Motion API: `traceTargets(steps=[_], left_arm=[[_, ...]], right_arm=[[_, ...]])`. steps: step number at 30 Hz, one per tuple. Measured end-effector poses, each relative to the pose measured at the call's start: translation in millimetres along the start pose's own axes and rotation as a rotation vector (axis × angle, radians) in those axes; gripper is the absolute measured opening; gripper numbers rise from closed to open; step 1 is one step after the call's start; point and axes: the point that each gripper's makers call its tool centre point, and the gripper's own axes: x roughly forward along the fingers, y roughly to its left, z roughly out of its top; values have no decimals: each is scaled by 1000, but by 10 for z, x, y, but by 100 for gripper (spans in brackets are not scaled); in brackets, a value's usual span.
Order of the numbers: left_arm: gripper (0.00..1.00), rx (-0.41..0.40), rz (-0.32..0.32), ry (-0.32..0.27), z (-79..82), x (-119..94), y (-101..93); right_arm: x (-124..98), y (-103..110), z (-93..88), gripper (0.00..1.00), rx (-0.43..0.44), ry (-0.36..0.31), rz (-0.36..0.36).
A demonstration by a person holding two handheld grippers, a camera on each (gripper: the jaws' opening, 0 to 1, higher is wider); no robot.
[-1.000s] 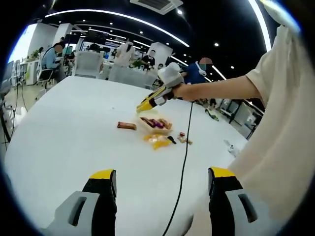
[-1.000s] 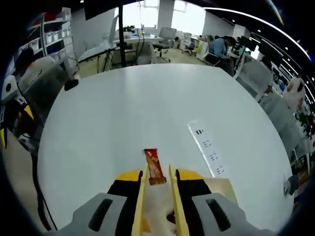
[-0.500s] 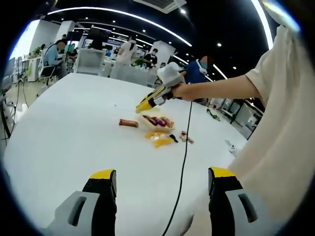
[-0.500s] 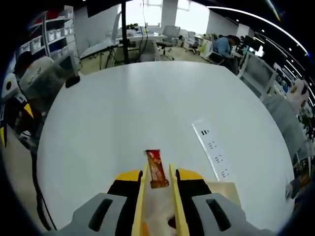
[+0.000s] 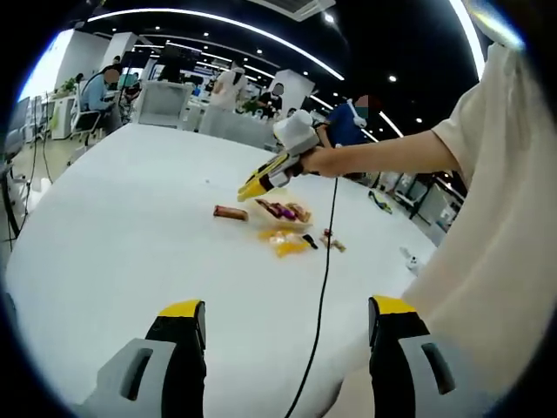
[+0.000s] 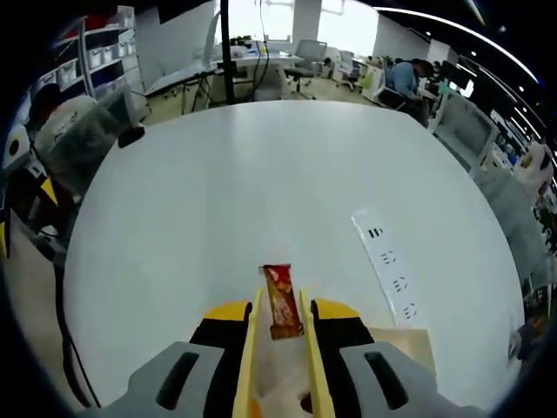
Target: Place the target food into the container with the food tongs after gripping and lifting it, then release it inside without dropping or visibly crushing the food.
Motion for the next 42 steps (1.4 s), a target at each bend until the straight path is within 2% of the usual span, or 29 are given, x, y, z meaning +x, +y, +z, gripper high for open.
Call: traceTargets(steps=[20,42], left_arm=[[76,-23,4,11,-20,39,51],[76,-44,13,19,-59,65,102]], right_arm=[[175,5,-22,26,-17,24,24],[332,7,-138,27,-29,59,37]])
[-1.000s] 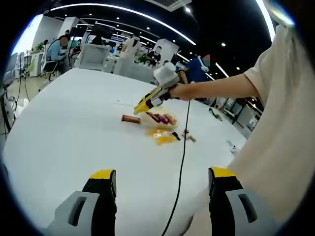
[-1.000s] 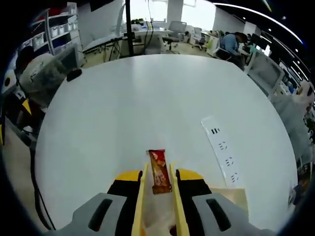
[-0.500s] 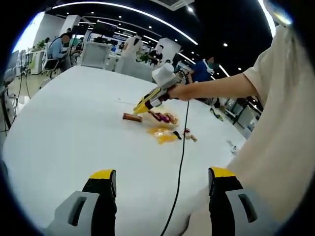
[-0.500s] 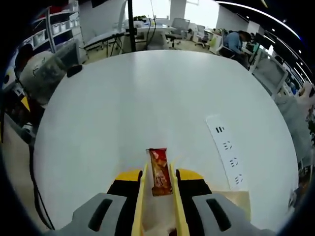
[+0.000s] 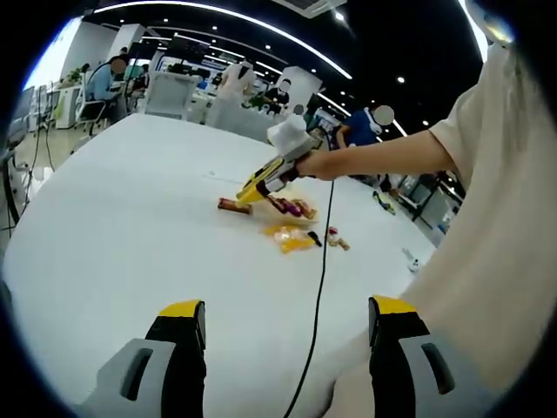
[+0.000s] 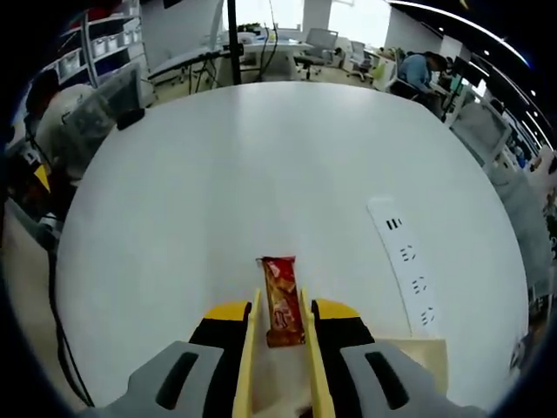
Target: Place the target food into the container with the food tongs after gripping and lifting it, then release it inside without dropping or visibly crushing the food.
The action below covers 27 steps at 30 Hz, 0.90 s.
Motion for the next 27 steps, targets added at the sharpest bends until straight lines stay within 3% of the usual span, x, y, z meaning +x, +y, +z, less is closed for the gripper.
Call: traceTargets(steps=[27], left_arm=[[76,-19,0,11,-64,31,25]], right_arm=[[108,-11,-58,27,5,17,11]])
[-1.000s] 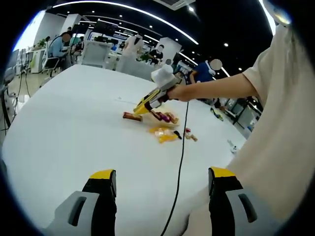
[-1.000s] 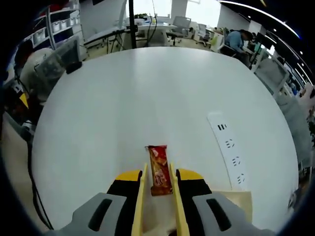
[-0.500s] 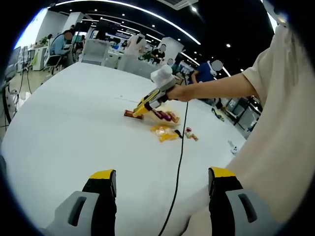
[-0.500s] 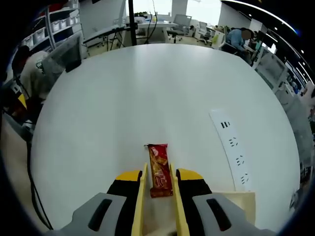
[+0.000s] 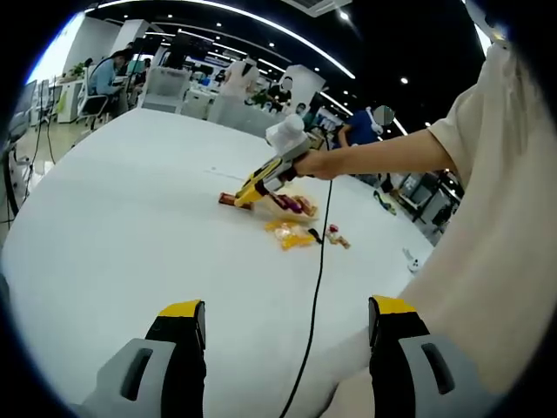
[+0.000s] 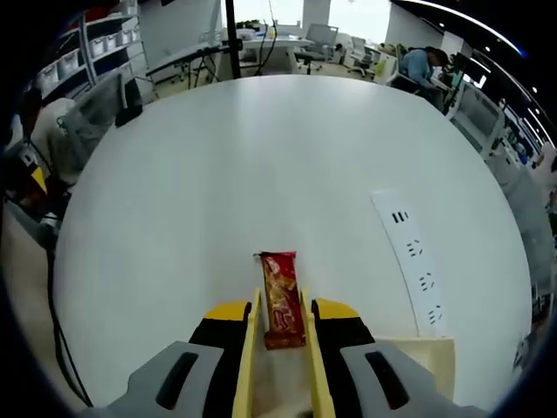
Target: Place the target food into the container with the food tongs after gripping and lifting it, then release it inside without dropping or visibly crushing the food.
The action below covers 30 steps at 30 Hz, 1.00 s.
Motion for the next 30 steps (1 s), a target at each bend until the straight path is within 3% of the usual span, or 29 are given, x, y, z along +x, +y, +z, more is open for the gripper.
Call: traceTargets(steps=[30], left_arm=[[76,-3,11,-8,-20,-79,-41]], right_arm=[[6,4,-56,25,15,17,-23]])
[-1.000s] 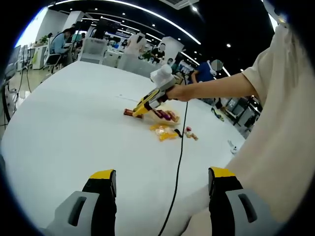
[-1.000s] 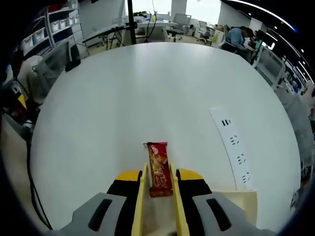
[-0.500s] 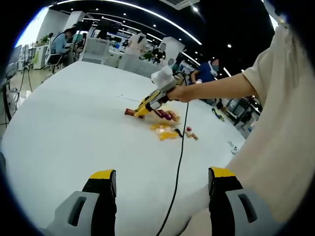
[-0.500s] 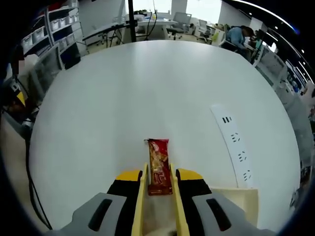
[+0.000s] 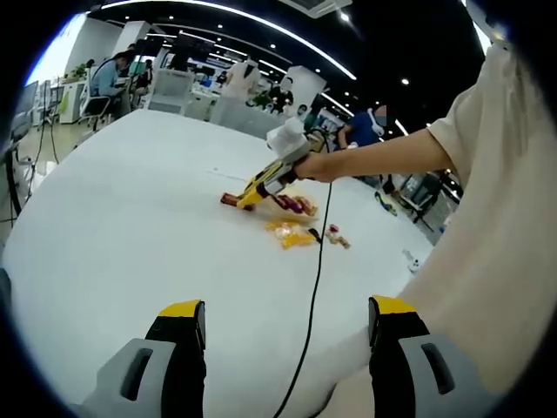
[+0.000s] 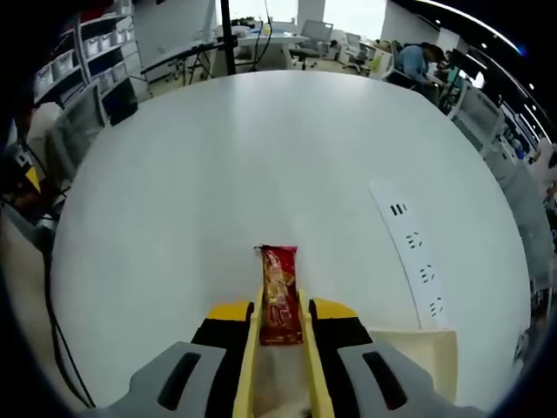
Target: Place the target food into the container with the food tongs after gripping and lifting it, then release it inside without dropping or visibly crushing the food.
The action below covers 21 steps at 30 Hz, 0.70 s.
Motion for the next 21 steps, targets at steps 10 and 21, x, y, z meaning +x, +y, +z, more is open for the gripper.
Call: traceTargets(steps=[10,21], left_arm=[[76,0,3,-9,27,-15,8],[76,8,-3,-8,39,-18,5]], right_arm=[[-43,4,87,24,-15,-13,-11],[-19,2,25,25,-9,6,-7]])
